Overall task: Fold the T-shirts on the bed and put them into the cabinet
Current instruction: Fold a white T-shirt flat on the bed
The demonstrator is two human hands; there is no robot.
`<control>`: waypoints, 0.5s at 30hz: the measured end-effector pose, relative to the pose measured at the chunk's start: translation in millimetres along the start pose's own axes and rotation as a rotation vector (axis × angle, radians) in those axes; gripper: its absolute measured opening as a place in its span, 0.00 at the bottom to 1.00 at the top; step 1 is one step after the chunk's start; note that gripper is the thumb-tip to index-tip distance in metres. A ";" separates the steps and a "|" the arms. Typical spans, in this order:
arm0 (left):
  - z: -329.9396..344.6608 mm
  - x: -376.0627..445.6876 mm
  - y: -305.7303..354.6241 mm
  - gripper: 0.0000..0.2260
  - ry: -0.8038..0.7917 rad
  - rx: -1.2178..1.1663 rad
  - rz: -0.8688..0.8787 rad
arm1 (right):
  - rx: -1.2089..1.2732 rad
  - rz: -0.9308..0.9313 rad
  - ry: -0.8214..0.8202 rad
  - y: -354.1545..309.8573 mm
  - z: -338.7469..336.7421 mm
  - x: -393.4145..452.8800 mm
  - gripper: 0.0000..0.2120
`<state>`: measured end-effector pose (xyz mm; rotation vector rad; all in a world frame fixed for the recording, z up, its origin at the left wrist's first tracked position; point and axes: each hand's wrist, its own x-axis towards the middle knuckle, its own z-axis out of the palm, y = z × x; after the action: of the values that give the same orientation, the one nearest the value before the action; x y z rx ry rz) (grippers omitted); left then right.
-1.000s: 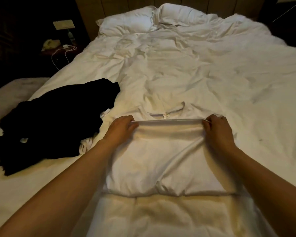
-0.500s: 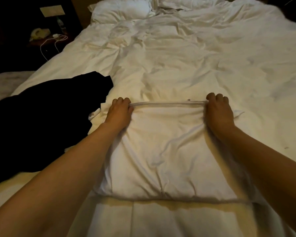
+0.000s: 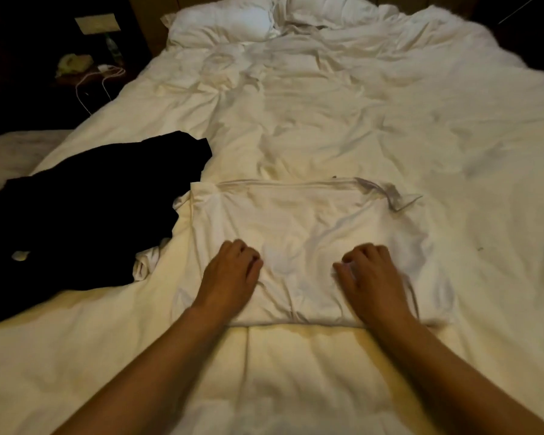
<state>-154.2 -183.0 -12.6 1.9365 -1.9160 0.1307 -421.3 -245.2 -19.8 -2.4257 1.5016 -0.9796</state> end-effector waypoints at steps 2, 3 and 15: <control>-11.1 -31.1 11.6 0.17 0.027 -0.005 0.009 | 0.017 -0.041 -0.028 -8.5 -9.7 -28.3 0.15; -13.6 -47.1 15.6 0.18 0.034 0.002 0.028 | 0.000 -0.063 -0.049 -11.6 -14.5 -40.7 0.18; -19.1 -109.2 7.3 0.13 0.110 -0.053 -0.149 | -0.071 -0.058 -0.039 -14.4 -30.9 -85.9 0.14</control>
<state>-162.6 -73.8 -31.6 1.9863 -1.6826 0.1382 -453.9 -159.2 -28.8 -2.5354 1.4851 -0.8989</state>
